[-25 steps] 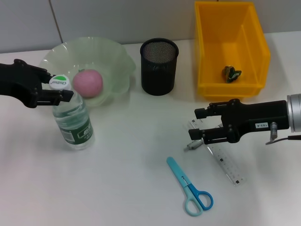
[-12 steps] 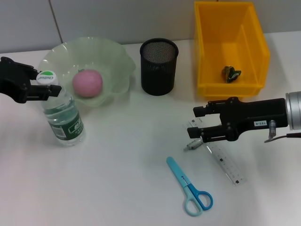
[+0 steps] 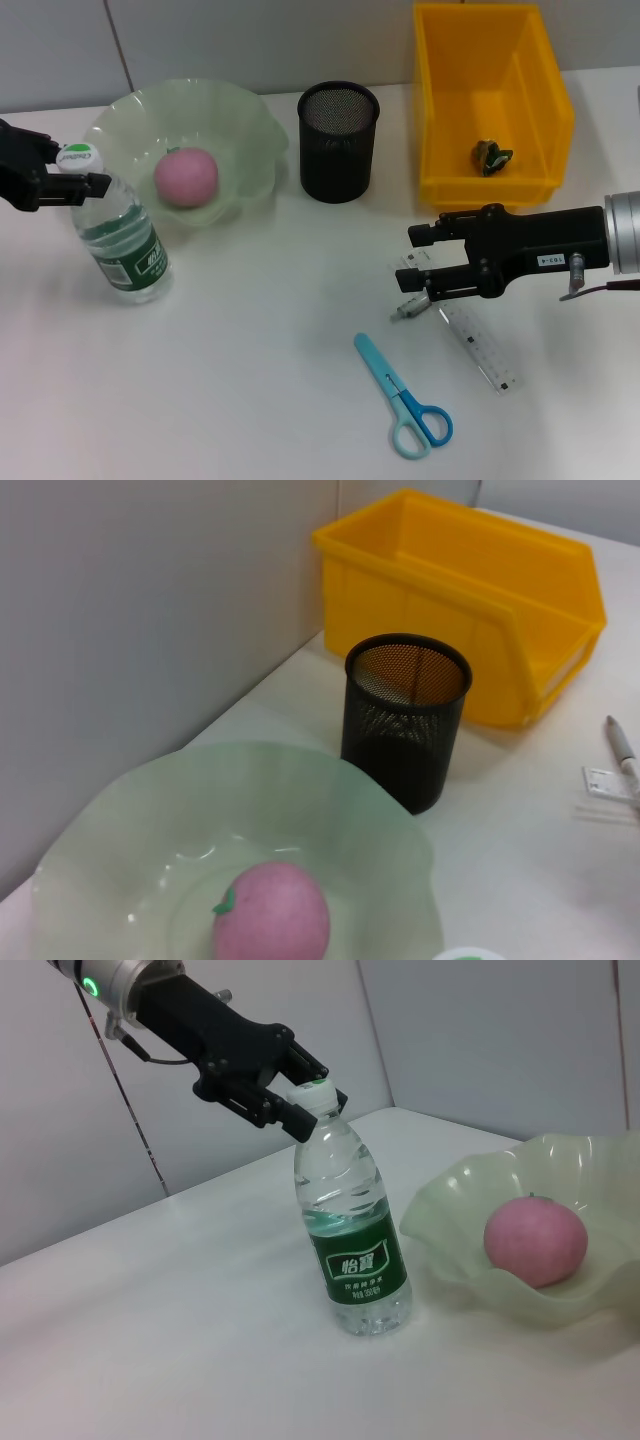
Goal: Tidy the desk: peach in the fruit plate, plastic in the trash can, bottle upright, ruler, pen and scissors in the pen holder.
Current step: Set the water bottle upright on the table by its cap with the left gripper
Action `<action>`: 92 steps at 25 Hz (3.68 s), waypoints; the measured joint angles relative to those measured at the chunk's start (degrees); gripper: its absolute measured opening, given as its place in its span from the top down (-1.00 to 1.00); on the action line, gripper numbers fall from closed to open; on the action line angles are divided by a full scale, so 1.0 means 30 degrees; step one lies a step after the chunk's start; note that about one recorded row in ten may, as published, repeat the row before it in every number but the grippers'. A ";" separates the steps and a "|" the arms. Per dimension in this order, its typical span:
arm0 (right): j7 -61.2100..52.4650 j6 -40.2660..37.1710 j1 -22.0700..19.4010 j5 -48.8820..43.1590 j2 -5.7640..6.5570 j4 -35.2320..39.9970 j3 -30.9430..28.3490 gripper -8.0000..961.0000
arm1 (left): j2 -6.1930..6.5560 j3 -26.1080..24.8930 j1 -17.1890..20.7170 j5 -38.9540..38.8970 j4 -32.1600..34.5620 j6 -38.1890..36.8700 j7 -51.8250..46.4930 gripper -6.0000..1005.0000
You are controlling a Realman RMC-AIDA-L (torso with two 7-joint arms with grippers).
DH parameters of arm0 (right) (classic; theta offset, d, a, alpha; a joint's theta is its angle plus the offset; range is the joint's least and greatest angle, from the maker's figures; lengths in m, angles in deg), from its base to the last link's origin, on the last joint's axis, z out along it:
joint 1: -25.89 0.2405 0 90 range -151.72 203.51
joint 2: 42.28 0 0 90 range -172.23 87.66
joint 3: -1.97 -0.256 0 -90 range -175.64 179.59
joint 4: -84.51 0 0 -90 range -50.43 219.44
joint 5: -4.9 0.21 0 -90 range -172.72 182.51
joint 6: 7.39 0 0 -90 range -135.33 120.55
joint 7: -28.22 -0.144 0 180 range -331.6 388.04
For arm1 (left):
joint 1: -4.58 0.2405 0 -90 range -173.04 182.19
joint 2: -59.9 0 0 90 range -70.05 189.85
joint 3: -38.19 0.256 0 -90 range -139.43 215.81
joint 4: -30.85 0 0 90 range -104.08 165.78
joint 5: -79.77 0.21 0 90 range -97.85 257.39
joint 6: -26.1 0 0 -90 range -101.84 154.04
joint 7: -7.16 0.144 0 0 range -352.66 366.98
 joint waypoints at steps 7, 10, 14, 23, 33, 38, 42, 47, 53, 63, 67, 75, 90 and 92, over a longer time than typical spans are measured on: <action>-0.0005 0.0169 0.0057 -0.0001 0.0000 -0.0001 0.0051 -0.50 | -0.0005 -0.0017 -0.0184 0.0248 -0.0019 -0.0123 -0.0202 0.11; -0.0047 0.0218 0.0091 -0.0001 0.0001 -0.0001 0.0095 -0.50 | 0.0026 -0.0014 -0.0180 0.0242 -0.0021 -0.0165 -0.0216 0.10; -0.0130 0.0231 0.0146 -0.0001 0.0000 -0.0001 0.0118 -0.50 | 0.0061 -0.0043 -0.0123 0.0189 0.0074 -0.0428 -0.0238 0.09; -0.0147 0.0237 0.0182 -0.0001 0.0000 -0.0022 0.0148 -0.50 | 0.0055 -0.0879 -0.0177 0.0222 0.0146 -0.1008 -0.0219 0.06; -0.0147 0.0235 0.0089 -0.0001 0.0000 -0.0030 0.0182 -0.50 | 0.0062 -0.0999 -0.0129 0.0161 0.0212 -0.0999 -0.0137 0.04; -0.0151 0.0235 0.0032 -0.0001 -0.0012 -0.0030 0.0177 -0.50 | 0.0101 -0.1064 -0.0030 0.0139 0.0432 -0.0910 -0.0081 0.02; -0.0158 0.0234 0.0023 -0.0001 -0.0018 -0.0029 0.0176 -0.50 | 0.0089 -0.1244 -0.0014 0.0133 0.0442 -0.0818 -0.0015 0.01; -0.0167 0.0196 0.0057 -0.0001 -0.0029 -0.0028 0.0176 -0.50 | 0.0035 -0.1251 0.0015 0.0144 0.0442 -0.0629 0.0031 0.00; -0.0175 0.0201 0.0098 -0.0001 -0.0029 -0.0030 0.0196 -0.50 | -0.0086 -0.1248 0.0090 0.0217 0.0367 -0.0319 0.0228 -0.02; -0.0208 0.0221 0.0134 -0.0001 -0.0029 -0.0029 0.0207 -0.50 | -0.0158 -0.1229 0.0037 0.0178 0.0316 -0.0271 0.0231 -0.05; -0.0207 0.0238 0.0134 0.0000 -0.0030 -0.0028 0.0207 -0.50 | -0.0157 -0.1235 0.0029 0.0181 0.0287 -0.0232 0.0249 -0.06; -0.0207 0.0239 0.0159 -0.0001 -0.0029 -0.0035 0.0206 -0.50 | -0.0152 -0.1106 0.0043 0.0204 0.0263 0.0043 0.0278 -0.08; -0.0236 0.0234 0.0164 -0.0001 -0.0030 -0.0160 0.0171 -0.50 | -0.0120 -0.1064 -0.0011 0.0296 0.0206 0.0021 0.0236 -0.12; -0.0236 0.0235 0.0164 -0.0001 -0.0029 -0.0190 0.0147 -0.50 | -0.0120 -0.1063 -0.0033 0.0296 0.0205 -0.0008 0.0218 -0.12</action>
